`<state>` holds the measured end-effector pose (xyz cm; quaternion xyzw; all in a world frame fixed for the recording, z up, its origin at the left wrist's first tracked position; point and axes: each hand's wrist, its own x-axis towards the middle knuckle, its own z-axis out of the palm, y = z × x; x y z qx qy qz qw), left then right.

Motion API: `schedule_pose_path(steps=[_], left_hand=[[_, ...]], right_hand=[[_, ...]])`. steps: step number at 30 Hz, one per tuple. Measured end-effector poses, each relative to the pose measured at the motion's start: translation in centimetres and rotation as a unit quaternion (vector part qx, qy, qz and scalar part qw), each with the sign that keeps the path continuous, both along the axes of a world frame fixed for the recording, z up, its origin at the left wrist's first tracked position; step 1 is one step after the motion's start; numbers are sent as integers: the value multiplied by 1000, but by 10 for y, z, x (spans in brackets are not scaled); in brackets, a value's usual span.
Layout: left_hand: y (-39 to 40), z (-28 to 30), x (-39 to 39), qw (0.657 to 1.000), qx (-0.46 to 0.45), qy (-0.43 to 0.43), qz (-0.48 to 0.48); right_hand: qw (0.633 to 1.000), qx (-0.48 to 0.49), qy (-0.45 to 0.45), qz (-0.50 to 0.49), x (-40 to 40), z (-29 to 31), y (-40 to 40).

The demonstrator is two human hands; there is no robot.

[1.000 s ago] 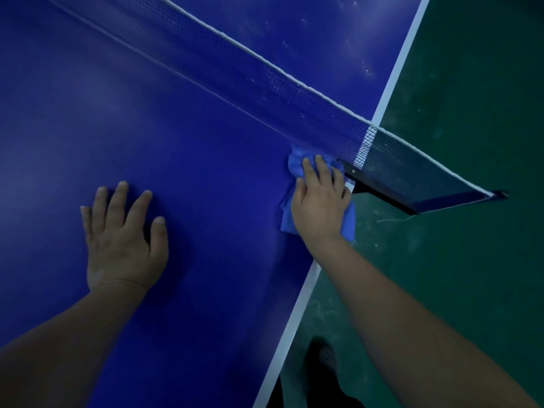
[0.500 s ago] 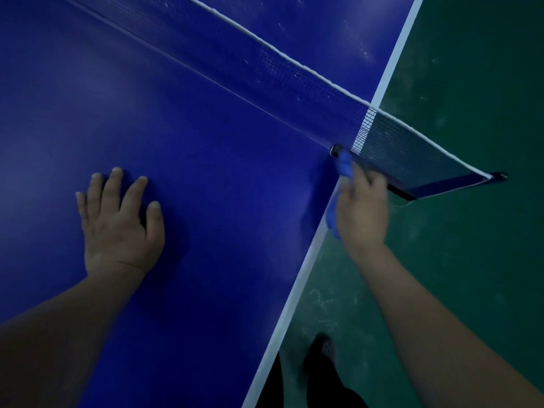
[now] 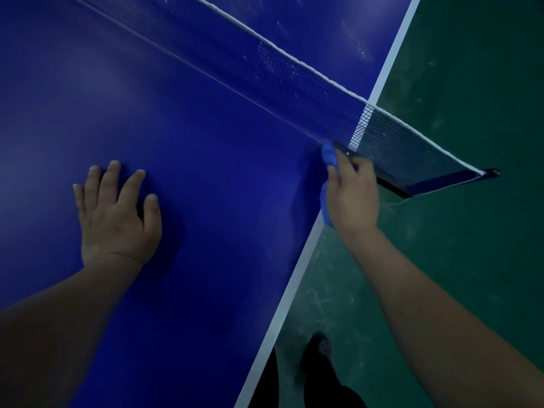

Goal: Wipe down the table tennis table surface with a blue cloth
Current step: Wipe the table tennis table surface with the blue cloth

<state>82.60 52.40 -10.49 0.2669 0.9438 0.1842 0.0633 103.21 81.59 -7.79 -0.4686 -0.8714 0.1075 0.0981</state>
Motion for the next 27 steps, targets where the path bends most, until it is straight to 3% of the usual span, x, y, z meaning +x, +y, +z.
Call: schedule_pose_path(steps=[2, 5, 6, 9, 11, 18, 21, 24, 26, 27], left_hand=[[-1, 0, 1, 1000, 2, 0, -1], [-1, 0, -1, 1000, 2, -1, 2], [-2, 0, -1, 1000, 2, -1, 3], [-1, 0, -2, 1000, 7, 0, 4], [-2, -1, -1, 1000, 7, 3, 3], [-4, 0, -1, 1000, 0, -11, 2], [-3, 0, -1, 1000, -1, -11, -2], [-3, 0, -1, 1000, -1, -11, 2], [-2, -1, 0, 1000, 2, -14, 2], [-2, -1, 0, 1000, 3, -14, 3]], right_hand=[[997, 6, -68, 27, -5, -4, 10], [974, -28, -224, -11, 33, -2, 22], [971, -39, -236, -20, 47, 2, 22], [995, -57, -81, -16, 51, 18, 15], [997, -58, -4, 54, 27, 21, 18], [977, -6, 54, 206, -68, -23, 9], [932, -22, 95, 348, -44, -19, -56], [841, -92, 56, 530, 28, -13, -122], [789, -92, 27, 607, 46, -17, -111], [784, -72, 30, 616, 39, -21, -93]])
